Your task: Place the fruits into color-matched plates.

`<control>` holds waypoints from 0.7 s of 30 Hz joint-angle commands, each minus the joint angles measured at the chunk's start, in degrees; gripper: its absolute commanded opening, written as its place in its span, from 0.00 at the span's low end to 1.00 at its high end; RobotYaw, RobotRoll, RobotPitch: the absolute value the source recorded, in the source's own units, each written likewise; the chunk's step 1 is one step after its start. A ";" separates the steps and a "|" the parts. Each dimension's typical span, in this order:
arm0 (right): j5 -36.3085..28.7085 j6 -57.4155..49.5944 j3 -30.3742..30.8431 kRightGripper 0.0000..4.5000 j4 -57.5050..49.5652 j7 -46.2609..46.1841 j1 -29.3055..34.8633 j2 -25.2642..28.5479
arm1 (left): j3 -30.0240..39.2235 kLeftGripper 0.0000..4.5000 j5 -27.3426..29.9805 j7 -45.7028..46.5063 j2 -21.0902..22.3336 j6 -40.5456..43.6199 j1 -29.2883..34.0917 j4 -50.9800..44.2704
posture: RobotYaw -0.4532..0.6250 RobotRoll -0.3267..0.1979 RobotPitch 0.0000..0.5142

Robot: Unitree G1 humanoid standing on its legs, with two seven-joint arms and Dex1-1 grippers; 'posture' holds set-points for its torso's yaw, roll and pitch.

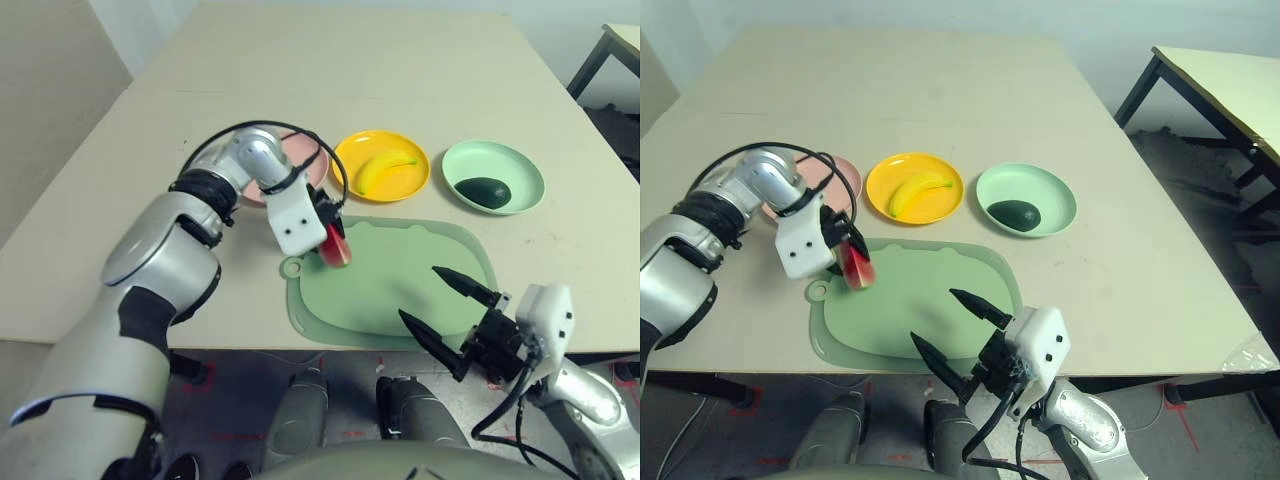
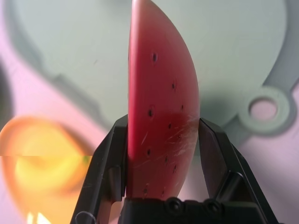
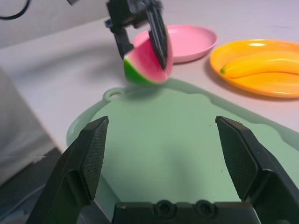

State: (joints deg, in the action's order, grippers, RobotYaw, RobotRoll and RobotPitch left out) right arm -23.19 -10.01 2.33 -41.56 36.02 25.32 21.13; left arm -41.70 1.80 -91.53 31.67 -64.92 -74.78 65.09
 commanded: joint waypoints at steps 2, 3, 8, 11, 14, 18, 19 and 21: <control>-0.56 -0.58 0.93 1.00 -2.58 -3.54 2.07 -1.26 | 4.10 0.52 -7.38 5.86 3.68 3.54 -1.24 4.40 | 0.51 0.62 0.28; -0.66 -0.63 1.11 1.00 -2.88 -4.23 2.40 -1.60 | 4.52 0.52 -9.32 7.90 4.47 4.24 -1.25 5.01 | 0.50 0.62 0.27; -0.36 -0.28 2.06 1.00 -3.23 -5.98 3.05 -2.03 | 3.81 0.52 -21.49 23.20 7.25 10.31 -1.17 7.39 | 0.50 0.62 0.27; 0.04 0.11 2.73 1.00 -3.20 -6.77 3.16 -2.27 | 3.66 0.52 -26.99 31.32 7.20 14.55 -0.50 8.73 | 0.51 0.62 0.26; -0.09 0.22 3.02 1.00 -3.22 -7.29 3.33 -2.26 | 3.10 0.52 -32.10 39.76 6.70 18.91 -0.36 9.91 | 0.51 0.62 0.25; -0.17 0.18 3.07 1.00 -3.35 -7.29 3.48 -1.64 | 3.05 0.52 -35.98 46.83 5.42 22.95 -0.34 11.22 | 0.52 0.62 0.25; -0.17 0.13 3.13 1.00 -3.45 -7.33 3.59 -1.57 | 3.12 0.52 -36.81 49.05 4.88 24.33 -0.24 11.55 | 0.52 0.62 0.26; -0.18 0.06 3.23 1.00 -3.66 -7.40 3.83 -1.46 | 3.18 0.52 -38.24 52.04 3.99 26.42 -0.03 12.10 | 0.51 0.62 0.26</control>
State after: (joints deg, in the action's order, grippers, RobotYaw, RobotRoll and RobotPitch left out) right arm -23.15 -10.01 5.30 -44.47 28.89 28.58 19.19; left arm -38.47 -34.81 -41.78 36.27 -40.03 -75.53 76.35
